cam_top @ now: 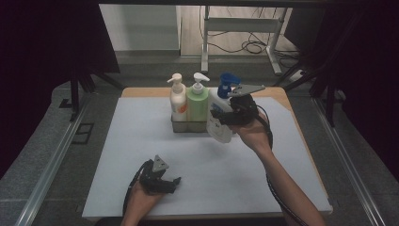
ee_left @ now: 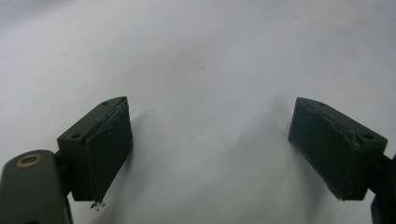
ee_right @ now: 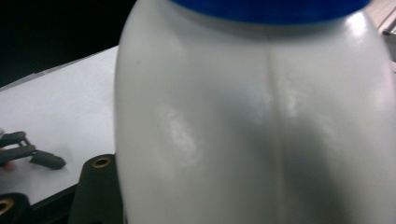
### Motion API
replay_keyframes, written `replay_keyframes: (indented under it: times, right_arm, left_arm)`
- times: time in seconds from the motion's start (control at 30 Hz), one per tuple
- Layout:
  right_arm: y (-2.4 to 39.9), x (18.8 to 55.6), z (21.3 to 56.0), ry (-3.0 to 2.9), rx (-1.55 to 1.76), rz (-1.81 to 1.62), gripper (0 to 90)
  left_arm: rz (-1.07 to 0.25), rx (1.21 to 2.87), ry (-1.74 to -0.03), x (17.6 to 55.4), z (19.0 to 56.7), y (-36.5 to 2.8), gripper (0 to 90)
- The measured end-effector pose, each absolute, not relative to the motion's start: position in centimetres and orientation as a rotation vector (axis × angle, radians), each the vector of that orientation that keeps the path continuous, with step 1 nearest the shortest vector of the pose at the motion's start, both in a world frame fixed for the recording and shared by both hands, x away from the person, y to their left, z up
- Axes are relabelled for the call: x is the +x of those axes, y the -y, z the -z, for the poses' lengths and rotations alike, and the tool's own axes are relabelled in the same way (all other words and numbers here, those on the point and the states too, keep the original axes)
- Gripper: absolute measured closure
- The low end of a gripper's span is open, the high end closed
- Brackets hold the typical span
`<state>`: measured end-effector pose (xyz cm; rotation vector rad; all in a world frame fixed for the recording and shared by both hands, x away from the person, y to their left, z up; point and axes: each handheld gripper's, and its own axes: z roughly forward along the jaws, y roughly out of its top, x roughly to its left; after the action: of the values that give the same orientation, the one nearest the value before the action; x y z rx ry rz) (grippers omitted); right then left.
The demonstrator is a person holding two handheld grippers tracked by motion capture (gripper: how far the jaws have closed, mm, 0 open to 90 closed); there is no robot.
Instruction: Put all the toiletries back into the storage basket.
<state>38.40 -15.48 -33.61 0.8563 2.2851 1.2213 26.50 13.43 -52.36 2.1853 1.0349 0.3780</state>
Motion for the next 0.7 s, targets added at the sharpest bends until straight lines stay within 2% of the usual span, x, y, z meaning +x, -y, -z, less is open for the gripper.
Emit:
replay_keyframes:
  times: [0.7]
  right_arm:
    - [17.4,41.5,32.9,-2.192,0.956,-1.187,38.0]
  left_arm:
    - [-0.378,2.185,-1.034,26.5,52.4,-13.4,13.3]
